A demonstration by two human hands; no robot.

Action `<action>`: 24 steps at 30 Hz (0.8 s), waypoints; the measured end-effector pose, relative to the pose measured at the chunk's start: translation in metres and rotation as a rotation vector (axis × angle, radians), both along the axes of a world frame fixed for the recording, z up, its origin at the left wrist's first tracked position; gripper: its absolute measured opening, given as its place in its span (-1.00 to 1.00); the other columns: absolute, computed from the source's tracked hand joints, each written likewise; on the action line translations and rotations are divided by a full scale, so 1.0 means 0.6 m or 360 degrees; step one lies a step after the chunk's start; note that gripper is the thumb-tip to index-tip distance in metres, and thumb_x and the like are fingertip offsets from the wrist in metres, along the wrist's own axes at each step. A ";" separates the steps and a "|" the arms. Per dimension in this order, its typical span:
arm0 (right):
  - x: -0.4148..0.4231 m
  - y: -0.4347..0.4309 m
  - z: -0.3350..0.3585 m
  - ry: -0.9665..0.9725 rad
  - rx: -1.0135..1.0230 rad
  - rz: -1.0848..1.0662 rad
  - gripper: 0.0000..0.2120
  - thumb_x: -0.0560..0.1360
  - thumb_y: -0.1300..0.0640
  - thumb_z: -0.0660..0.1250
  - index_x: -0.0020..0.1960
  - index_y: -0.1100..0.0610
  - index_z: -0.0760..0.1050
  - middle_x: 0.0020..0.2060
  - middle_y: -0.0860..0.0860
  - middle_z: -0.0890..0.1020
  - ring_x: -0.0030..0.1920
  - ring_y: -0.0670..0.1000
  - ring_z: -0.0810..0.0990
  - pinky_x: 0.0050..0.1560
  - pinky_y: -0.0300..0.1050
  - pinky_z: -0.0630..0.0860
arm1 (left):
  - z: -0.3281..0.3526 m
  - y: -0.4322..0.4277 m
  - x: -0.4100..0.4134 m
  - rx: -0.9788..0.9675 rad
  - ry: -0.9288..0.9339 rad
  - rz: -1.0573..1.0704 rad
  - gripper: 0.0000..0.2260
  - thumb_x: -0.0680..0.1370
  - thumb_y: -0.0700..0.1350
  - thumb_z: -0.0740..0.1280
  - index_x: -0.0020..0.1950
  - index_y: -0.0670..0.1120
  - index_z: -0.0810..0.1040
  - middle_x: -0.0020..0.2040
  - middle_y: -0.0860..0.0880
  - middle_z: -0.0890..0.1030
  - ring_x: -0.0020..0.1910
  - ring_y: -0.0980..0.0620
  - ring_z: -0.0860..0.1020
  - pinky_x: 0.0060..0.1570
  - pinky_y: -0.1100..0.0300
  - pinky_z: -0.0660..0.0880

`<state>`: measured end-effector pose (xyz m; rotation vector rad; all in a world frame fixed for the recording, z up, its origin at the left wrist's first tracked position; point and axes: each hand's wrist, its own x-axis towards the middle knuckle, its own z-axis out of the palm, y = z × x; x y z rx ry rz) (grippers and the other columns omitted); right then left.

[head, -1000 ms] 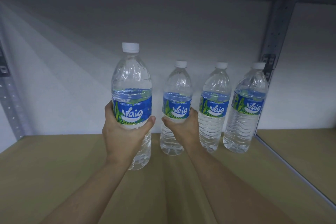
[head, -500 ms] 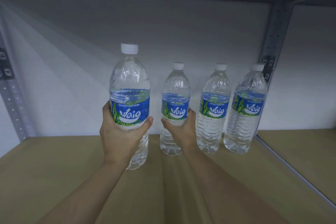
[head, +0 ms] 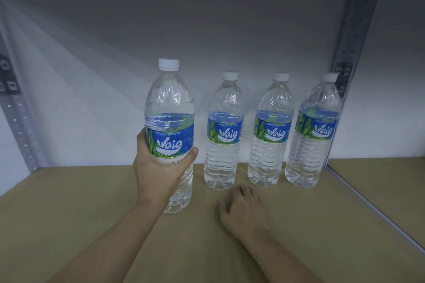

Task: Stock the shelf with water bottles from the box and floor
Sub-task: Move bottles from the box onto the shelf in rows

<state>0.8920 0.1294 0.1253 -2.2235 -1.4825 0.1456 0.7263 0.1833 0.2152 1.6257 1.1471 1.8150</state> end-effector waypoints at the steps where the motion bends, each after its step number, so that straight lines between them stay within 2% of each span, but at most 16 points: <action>1: 0.000 -0.001 -0.001 -0.0048 -0.0008 0.0006 -0.48 0.56 -0.19 0.10 0.37 0.12 0.37 0.33 0.04 0.43 0.37 0.07 0.33 0.36 -0.03 0.30 | -0.002 0.003 0.005 -0.0006 -0.0002 -0.0008 -0.24 0.18 -0.01 0.66 0.29 0.02 0.38 0.04 0.15 0.59 -0.03 0.26 0.58 -0.05 0.40 0.45; 4: -0.001 -0.001 -0.005 -0.0164 0.0004 0.0006 -0.47 0.56 -0.19 0.08 0.36 0.12 0.39 0.34 0.03 0.43 0.38 0.07 0.32 0.40 -0.04 0.28 | -0.007 0.022 0.019 -0.0011 -0.0008 -0.0025 -0.24 0.19 -0.03 0.66 0.30 0.01 0.39 0.06 0.12 0.60 -0.01 0.20 0.59 -0.03 0.38 0.46; 9: 0.004 0.005 -0.009 -0.0164 -0.0007 0.0020 -0.46 0.54 -0.20 0.11 0.36 0.13 0.40 0.36 0.03 0.41 0.41 0.07 0.29 0.44 -0.05 0.23 | -0.009 0.061 0.038 0.0001 0.0005 -0.0054 -0.23 0.20 -0.04 0.66 0.33 -0.02 0.38 0.06 0.11 0.60 -0.05 0.20 0.58 -0.08 0.53 0.41; 13: 0.008 0.009 -0.012 -0.0147 0.0011 0.0026 -0.43 0.52 -0.21 0.11 0.39 0.10 0.38 0.36 0.02 0.40 0.42 0.05 0.29 0.47 -0.07 0.20 | -0.009 0.090 0.048 -0.0029 -0.0012 -0.0090 -0.23 0.21 -0.06 0.66 0.33 -0.02 0.38 0.05 0.11 0.59 -0.08 0.28 0.57 -0.12 0.61 0.40; 16: 0.009 0.009 -0.013 -0.0107 0.0021 0.0033 -0.44 0.51 -0.22 0.12 0.38 0.09 0.40 0.36 0.01 0.41 0.42 0.06 0.28 0.46 -0.06 0.23 | -0.018 0.103 0.052 -0.0052 -0.0018 -0.0099 -0.24 0.22 -0.06 0.65 0.33 -0.01 0.37 0.04 0.12 0.58 -0.08 0.33 0.56 -0.06 0.52 0.45; 19: 0.009 0.006 -0.012 -0.0108 0.0040 0.0041 -0.46 0.51 -0.22 0.12 0.35 0.08 0.43 0.34 0.00 0.42 0.41 0.05 0.29 0.45 -0.07 0.25 | -0.025 0.113 0.047 -0.0085 0.0017 -0.0104 -0.23 0.23 -0.05 0.65 0.35 0.00 0.35 0.08 0.10 0.58 -0.03 0.17 0.58 0.04 0.31 0.46; 24: 0.007 0.004 -0.005 -0.0102 0.0037 0.0041 -0.46 0.52 -0.21 0.14 0.37 0.07 0.41 0.35 -0.04 0.42 0.41 0.05 0.29 0.42 -0.07 0.28 | -0.025 0.127 0.033 -0.0161 0.0059 -0.0166 -0.23 0.24 -0.05 0.64 0.36 -0.01 0.34 0.09 0.10 0.57 0.02 0.10 0.58 -0.08 0.44 0.41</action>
